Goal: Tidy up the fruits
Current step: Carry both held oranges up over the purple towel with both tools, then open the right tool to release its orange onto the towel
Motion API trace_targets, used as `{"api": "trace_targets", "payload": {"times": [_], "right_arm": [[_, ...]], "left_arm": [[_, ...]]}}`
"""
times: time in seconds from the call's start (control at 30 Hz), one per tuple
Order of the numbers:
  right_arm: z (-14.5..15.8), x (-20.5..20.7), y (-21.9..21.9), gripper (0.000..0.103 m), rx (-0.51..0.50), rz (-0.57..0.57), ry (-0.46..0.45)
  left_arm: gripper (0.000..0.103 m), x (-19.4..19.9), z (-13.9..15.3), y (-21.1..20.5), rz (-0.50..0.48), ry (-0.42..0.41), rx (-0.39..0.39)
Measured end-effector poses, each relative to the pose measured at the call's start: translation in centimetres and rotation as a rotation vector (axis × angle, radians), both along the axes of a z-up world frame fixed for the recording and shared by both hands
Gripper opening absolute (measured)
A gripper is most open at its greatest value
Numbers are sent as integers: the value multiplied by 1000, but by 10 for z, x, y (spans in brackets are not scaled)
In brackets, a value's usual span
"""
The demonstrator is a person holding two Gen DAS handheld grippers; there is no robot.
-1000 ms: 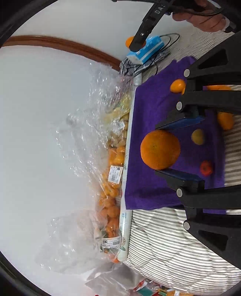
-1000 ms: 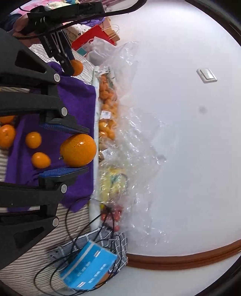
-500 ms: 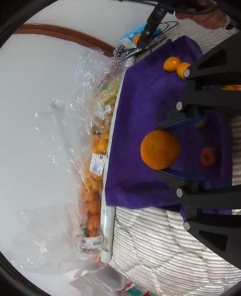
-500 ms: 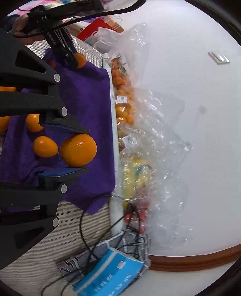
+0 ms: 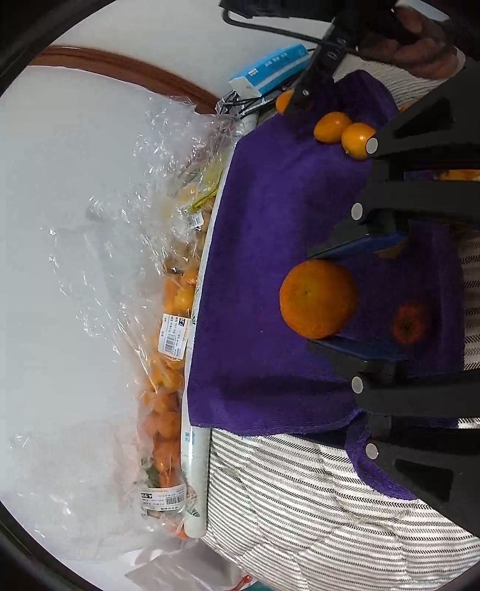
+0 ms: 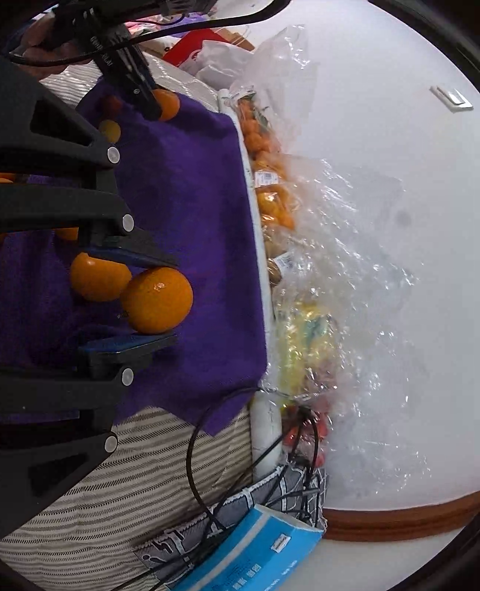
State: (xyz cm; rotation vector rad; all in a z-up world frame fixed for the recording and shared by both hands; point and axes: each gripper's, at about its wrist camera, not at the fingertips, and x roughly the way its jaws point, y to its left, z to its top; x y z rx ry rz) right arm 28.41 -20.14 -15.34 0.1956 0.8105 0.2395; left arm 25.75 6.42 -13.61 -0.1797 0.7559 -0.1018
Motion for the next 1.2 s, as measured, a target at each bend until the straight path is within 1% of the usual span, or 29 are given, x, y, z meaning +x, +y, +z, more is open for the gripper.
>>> {"api": "trace_targets", "payload": {"times": [0.13,0.23,0.4,0.67,1.2], "right_arm": [[-2,-1,5,34,-21,9,-4],[-6,1,6,34,-25,9,10],[-11,4,5,34,-3,7,37],[-13,5,8,34,-13,13,45],[-7,0,7,34,-15,18,18]], "left_arm": [[39,-1,1,-2,-1,-7,18],[39,0,-1,-1,1,-1,19],[39,2,-3,2,8,9,16],[39,5,-5,4,8,19,23],[39,7,-7,5,7,34,22]]}}
